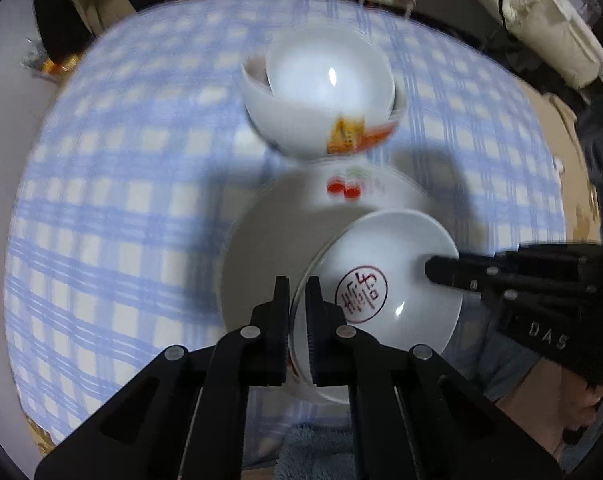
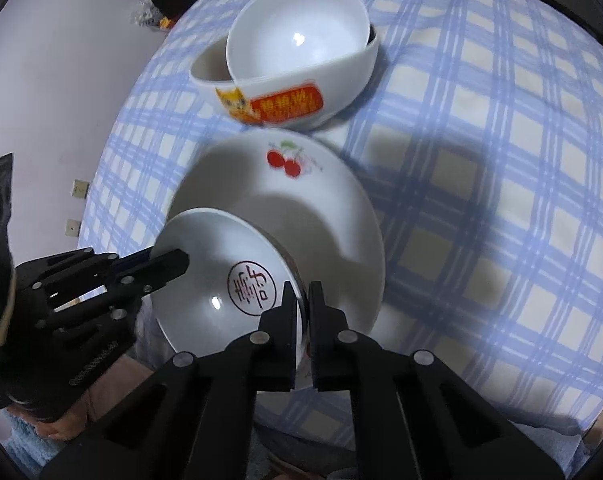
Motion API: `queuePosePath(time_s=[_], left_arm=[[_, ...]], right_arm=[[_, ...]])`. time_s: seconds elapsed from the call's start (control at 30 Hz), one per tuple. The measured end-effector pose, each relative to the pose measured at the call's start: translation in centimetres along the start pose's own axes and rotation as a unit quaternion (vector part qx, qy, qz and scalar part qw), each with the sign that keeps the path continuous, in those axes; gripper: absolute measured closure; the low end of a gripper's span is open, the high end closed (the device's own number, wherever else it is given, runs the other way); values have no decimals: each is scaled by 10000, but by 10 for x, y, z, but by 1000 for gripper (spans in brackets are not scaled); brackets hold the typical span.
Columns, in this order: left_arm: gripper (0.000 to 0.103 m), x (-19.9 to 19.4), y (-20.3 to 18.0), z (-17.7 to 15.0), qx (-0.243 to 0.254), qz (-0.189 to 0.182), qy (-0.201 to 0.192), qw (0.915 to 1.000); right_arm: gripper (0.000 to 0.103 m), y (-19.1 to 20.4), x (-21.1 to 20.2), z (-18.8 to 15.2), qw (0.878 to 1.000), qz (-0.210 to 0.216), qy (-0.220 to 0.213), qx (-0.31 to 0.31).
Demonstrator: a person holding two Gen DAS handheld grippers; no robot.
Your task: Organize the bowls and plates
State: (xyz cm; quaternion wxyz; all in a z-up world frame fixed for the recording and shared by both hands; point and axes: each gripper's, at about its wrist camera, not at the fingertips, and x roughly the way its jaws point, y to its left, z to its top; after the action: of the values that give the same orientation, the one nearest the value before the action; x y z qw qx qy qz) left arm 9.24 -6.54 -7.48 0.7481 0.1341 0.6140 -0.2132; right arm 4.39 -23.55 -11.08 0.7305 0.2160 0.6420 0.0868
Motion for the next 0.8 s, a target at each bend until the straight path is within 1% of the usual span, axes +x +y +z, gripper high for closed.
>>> queuePosePath(time_s=[0.13,0.23,0.33,0.4,0.47,0.57,0.67,0.7,0.8], left_arm=[[92,-30,3,25,-176,-20,-381,9991],[91,-46,3,56,-272,-15,-649,9975],[91,-53,0,84,-306,70,-888,9956],[91,-55,1,105,-378,29,-966,9946],[91,-52,1,120,-429,26,-993,9941],[91,-39,4,138,-482,68,-961,9942],[91,-22,5,150,-558,108,-896,9944],[91,-18,5,150,-583,95,-851,9946],[91,1,8,151,-686,103,-639,9955]], right_arm=[[97,5,-24,13,9993,110,-346,35],[97,7,-41,32,9976,202,-664,57],[97,8,-60,54,9948,127,-1006,47],[96,10,-70,69,9924,57,-1229,-6],[96,3,-76,84,9907,111,-1353,125],[95,2,-71,104,9886,114,-1484,215],[94,-5,-66,119,9870,41,-1572,336],[93,-6,-64,123,9859,-44,-1639,337],[93,-7,-54,128,9856,-214,-1652,277]])
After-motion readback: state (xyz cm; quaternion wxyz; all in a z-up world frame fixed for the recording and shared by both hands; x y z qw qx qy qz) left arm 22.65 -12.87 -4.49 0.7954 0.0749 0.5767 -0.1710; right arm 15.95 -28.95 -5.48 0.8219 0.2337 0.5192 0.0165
